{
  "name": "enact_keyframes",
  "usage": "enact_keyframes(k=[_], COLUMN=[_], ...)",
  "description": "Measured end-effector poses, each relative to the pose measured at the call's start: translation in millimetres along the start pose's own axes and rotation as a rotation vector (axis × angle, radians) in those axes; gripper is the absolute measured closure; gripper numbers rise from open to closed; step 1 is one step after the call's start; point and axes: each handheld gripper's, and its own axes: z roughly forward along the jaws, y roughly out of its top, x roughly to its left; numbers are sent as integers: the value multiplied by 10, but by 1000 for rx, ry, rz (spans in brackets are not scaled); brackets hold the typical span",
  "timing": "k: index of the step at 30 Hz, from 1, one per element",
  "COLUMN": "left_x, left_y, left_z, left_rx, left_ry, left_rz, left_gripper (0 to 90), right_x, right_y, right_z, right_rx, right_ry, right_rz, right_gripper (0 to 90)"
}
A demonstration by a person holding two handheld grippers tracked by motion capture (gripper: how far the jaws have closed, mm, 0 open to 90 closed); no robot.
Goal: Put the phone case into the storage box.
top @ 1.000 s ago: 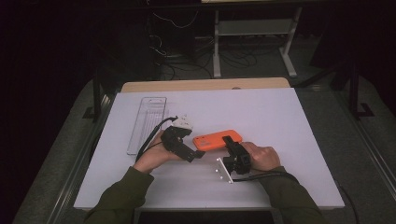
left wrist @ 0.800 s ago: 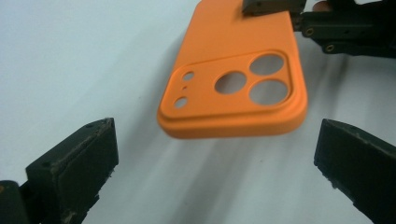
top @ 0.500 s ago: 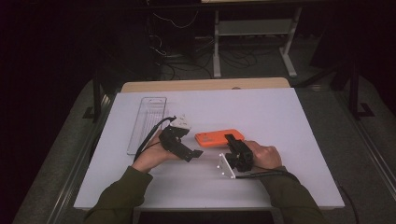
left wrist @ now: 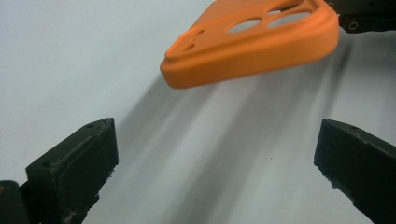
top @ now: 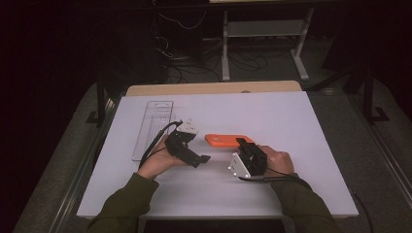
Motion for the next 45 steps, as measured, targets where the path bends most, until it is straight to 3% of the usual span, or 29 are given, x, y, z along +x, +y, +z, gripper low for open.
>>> enact_keyframes(k=[5,8,12,19,27,29,33,37,45], left_x=[4,-4,-11,0,1,10,17,8,14], left_y=[-2,-4,-8,-7,-7,-6,-5,-8,-7], left_z=[0,13,26,23,26,16,12,15,8], left_rx=[11,4,-9,3,5,15,22,22,23], left_ry=[-4,-5,-8,-12,-11,-9,-12,-11,-10], left_rz=[7,-13,-24,-1,10,22,27,18,16], left_gripper=[0,0,0,0,0,0,0,0,0], right_x=[-45,-60,-77,-116,-126,-138,-129,-145,-180], right_y=[-17,-26,-31,-57,-68,-77,-67,-83,-121], right_z=[-9,-6,-7,2,4,7,8,16,29], right_rx=[16,15,17,21,27,33,33,38,48], right_ry=[11,17,17,39,55,64,66,78,103], right_rz=[52,62,110,142,239,231,283,285,343], right_gripper=[827,827,827,827,827,827,827,825,825])
